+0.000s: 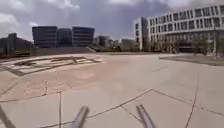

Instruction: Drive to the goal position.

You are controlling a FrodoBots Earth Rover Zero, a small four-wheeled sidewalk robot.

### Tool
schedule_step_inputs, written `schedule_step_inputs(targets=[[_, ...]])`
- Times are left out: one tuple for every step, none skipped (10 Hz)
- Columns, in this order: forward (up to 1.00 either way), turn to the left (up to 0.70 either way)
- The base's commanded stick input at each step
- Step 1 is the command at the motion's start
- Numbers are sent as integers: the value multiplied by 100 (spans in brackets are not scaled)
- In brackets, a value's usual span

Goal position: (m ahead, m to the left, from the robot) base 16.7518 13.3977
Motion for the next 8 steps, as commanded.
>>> schedule_step_inputs(targets=[[0,0],[0,0],[0,0],[0,0],[0,0],[0,0],[0,0],[0,0]])
